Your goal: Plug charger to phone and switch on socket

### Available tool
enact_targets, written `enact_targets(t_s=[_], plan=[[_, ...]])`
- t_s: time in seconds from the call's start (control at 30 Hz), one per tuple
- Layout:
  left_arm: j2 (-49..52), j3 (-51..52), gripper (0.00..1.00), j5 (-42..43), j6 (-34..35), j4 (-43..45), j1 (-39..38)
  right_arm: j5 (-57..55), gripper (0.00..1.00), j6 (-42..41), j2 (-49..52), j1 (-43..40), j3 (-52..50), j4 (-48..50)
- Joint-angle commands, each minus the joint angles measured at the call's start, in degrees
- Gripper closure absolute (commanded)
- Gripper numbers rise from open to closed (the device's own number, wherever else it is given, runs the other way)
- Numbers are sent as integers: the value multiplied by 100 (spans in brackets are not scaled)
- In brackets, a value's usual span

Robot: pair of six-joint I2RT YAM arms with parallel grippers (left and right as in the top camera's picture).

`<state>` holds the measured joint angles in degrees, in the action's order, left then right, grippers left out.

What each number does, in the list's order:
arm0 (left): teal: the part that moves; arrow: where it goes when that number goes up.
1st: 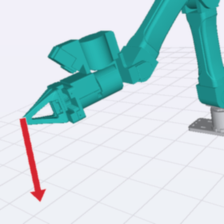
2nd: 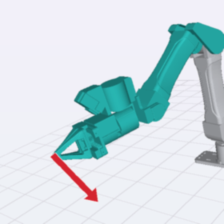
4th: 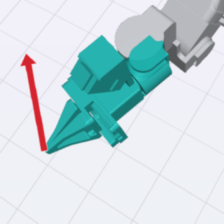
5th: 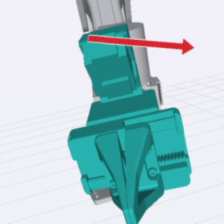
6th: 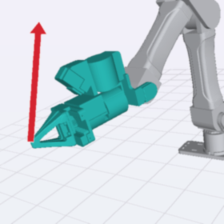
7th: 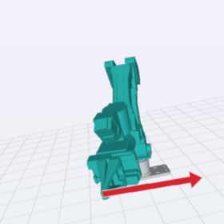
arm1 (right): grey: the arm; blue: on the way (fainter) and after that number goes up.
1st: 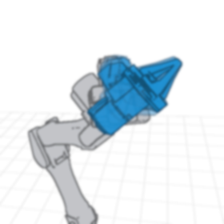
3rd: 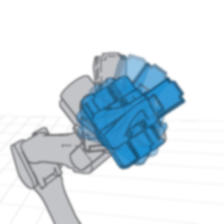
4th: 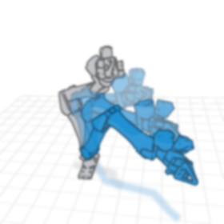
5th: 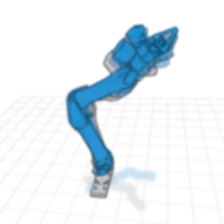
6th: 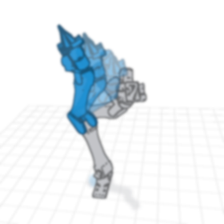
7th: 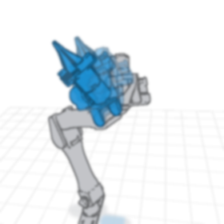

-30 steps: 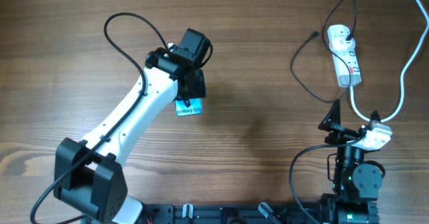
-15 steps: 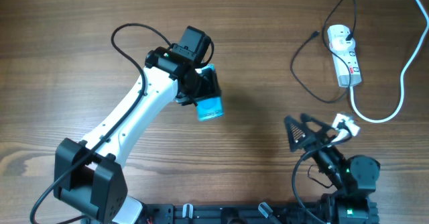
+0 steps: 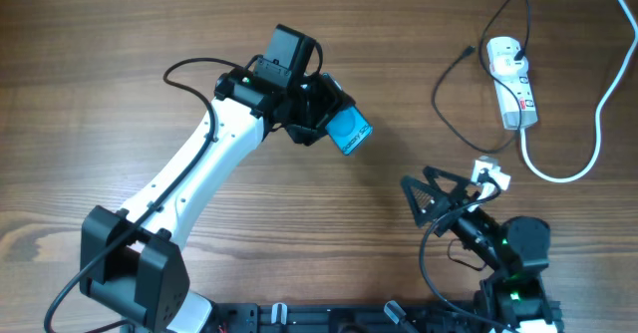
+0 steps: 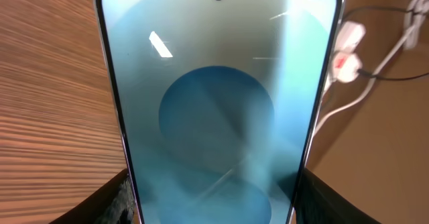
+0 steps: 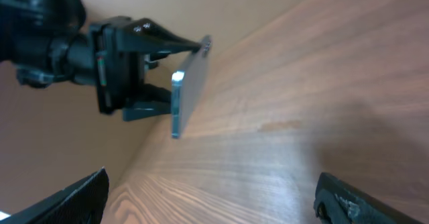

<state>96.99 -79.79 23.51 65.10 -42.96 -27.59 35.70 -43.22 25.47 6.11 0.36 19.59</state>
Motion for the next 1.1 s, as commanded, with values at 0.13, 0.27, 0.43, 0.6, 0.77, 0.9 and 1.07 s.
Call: enact_targets(t_s=[0.13, 0.27, 0.43, 0.6, 0.77, 0.9, 1.07], plan=[[22, -170, 62, 90, 485, 271, -310, -1534, 1, 125, 1467, 1198, -4, 1652], [20, -170, 62, 94, 485, 271, -428, -1934, 1, 125, 2424, 1565, 90, 2581], [20, -170, 62, 92, 483, 269, -612, -1902, 3, 129, 3818, 1698, 514, 3427], [22, -170, 62, 92, 479, 142, -702, -1784, 9, 116, 4747, 1698, 730, 4271], [22, -170, 62, 92, 459, 57, -708, -1777, 18, -92, 4852, 1698, 732, 4551], [22, -170, 62, 92, 461, 57, -745, -1714, 23, -245, 4854, 1698, 737, 4559], [22, -170, 62, 85, 461, 151, -896, -1572, 30, -339, 4857, 1698, 769, 4566]])
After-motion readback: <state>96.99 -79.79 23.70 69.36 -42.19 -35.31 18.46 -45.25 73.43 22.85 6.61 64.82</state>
